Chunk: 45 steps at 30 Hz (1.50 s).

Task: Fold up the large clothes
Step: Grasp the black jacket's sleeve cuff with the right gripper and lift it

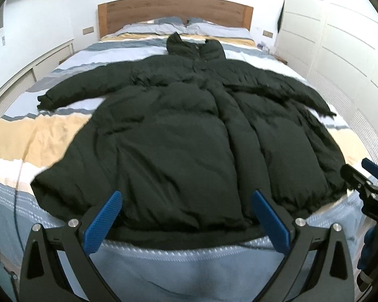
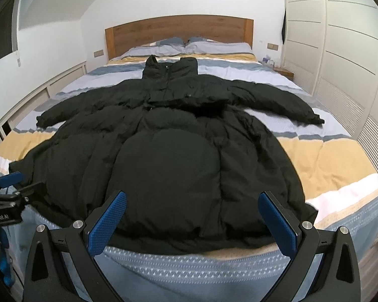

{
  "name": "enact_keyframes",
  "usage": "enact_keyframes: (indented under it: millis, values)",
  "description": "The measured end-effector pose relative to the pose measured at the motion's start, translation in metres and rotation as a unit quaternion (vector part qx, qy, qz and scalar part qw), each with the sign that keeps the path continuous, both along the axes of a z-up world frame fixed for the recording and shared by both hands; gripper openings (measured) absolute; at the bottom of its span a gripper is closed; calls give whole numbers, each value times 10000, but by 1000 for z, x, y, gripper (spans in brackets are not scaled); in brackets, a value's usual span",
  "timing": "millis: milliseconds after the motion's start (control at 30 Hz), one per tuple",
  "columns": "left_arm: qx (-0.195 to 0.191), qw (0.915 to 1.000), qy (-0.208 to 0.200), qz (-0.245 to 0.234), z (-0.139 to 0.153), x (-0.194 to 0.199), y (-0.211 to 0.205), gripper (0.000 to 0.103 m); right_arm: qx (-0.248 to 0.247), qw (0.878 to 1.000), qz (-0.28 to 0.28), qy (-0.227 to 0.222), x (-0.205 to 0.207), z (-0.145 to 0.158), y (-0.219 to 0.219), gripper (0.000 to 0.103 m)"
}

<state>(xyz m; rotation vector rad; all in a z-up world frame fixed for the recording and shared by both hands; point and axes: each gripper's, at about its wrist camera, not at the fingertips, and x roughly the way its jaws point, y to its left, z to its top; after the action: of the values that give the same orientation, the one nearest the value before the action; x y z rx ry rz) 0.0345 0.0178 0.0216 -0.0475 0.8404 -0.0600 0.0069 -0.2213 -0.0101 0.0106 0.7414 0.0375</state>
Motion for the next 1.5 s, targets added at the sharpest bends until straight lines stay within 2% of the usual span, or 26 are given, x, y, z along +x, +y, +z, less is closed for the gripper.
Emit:
enact_keyframes:
  millis: [100, 267, 433, 633, 900, 1033, 1167, 1400, 1500]
  values:
    - [-24, 10000, -50, 62, 8, 11, 7, 103, 59, 10000, -10, -78, 10, 10, -6, 102]
    - [255, 9989, -196, 334, 20, 31, 20, 103, 187, 9992, -121, -317, 31, 30, -27, 102]
    - [353, 9979, -181, 520, 24, 55, 33, 103, 326, 9988, -318, -202, 69, 37, -55, 102]
    - [366, 9956, -127, 855, 24, 84, 55, 103, 460, 9963, -720, 34, 121, 30, -96, 102]
    - [446, 9921, -68, 1168, 24, 115, 73, 103, 1067, 9849, -1353, 144, 196, 7, -180, 102]
    - [485, 9903, 55, 1298, 16, 126, 79, 103, 1625, 9722, -1673, 212, 228, -16, -230, 102]
    - [625, 9874, 276, 1428, 2, 138, 82, 103, 2252, 9544, -1940, 268, 252, -41, -270, 102]
    - [738, 9850, 478, 1482, -13, 152, 80, 103, 3260, 9148, -2373, 238, 286, -75, -325, 101]
    - [807, 9844, 503, 1478, -14, 155, 80, 103, 3584, 8975, -2557, 247, 296, -88, -341, 97]
